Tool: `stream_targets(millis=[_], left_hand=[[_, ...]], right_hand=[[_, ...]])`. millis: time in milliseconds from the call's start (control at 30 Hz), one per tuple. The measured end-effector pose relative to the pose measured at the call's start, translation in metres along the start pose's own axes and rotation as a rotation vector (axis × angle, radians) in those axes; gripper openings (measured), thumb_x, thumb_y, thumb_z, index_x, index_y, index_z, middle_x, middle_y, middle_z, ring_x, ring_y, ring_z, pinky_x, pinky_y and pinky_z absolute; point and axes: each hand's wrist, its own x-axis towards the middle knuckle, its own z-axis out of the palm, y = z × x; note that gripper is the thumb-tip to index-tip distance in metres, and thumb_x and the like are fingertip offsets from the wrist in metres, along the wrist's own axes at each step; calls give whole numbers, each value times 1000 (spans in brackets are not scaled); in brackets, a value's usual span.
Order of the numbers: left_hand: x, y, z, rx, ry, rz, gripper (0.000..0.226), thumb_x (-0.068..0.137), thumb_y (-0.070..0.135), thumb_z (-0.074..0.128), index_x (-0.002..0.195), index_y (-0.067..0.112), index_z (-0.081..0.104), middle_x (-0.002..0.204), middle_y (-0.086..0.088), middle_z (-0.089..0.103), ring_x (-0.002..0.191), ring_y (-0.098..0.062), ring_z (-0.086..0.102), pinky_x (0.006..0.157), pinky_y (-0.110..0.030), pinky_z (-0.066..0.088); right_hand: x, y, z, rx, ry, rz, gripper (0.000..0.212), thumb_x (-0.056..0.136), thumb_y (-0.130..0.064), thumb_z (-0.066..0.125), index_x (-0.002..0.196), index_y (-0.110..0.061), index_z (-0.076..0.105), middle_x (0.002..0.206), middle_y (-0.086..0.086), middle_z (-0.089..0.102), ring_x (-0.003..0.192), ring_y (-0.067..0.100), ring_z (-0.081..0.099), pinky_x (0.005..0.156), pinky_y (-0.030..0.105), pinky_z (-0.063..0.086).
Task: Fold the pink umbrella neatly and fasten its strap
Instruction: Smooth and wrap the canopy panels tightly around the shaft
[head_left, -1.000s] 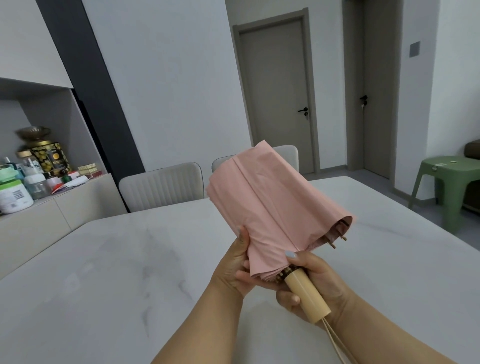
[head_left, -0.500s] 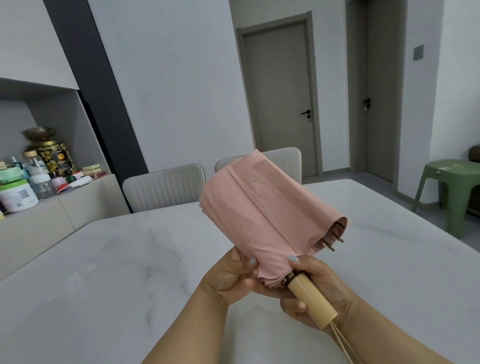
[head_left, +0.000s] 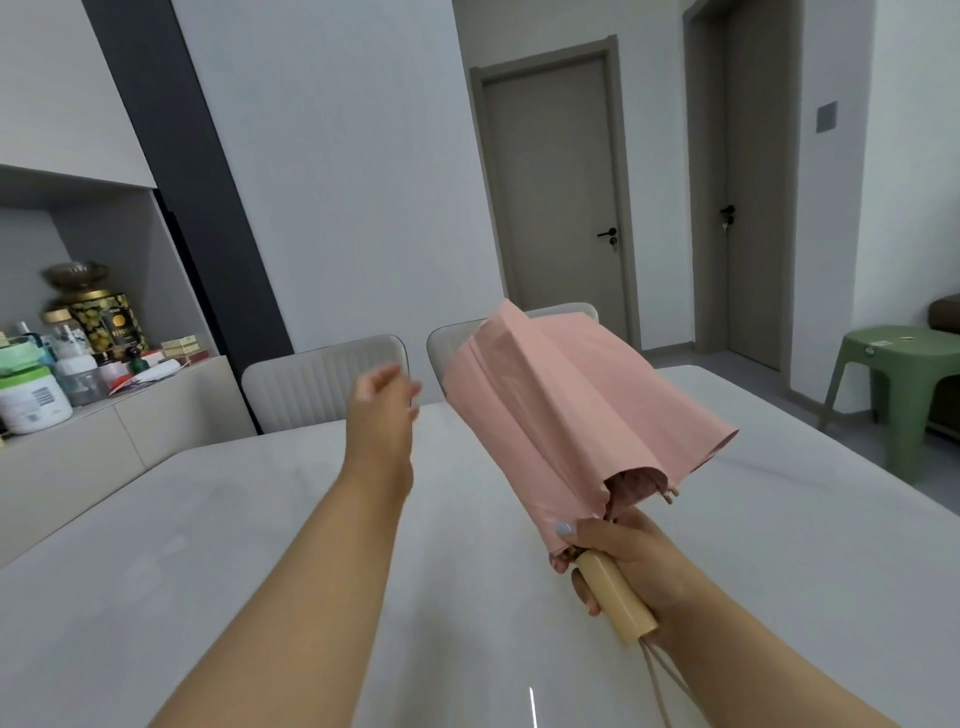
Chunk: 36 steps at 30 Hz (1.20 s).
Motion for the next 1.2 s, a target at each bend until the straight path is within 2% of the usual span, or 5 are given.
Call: stream_targets(millis=[133,267,567,900,1200], left_hand=[[6,58,21,397,-149,201,11,97,27,49,103,22,57,93,12,53,96,-15,50,77,-23,39],[11,73,36,792,-403,139,55,102,50,29,113,12,67,109,4,49,105,-14,43,88,-28,27],[34,68,30,924,-548,-26,65,93,69,34,110,17,70,129,1,60,129,-18,46,104,-32,25],[38,71,19,306,-661,-163,49,96,40,47,56,13,60,60,-4,50,55,-18,42,61,-33,28],[39,72,12,389,-584,-79,17,87,21,66,71,18,63,76,1,56,80,-18,51,81,-33,43]], right_hand=[[0,2,-1,-57,22,-21,44,66,-13,67,105,4,55,70,20,65,42,21,53,39,26,44],[2,1,-5,-100,11,-11,50,66,-13,68,110,4,53,74,22,66,41,21,54,39,26,44],[2,2,-6,-119,-60,37,40,64,-11,66,99,3,54,66,22,64,35,21,51,36,24,40],[6,6,-12,-61,-124,56,34,63,-14,69,89,5,58,68,24,61,36,24,45,35,25,39],[10,14,-12,18,-187,47,50,52,-18,78,92,6,58,69,23,58,60,32,47,34,26,41]])
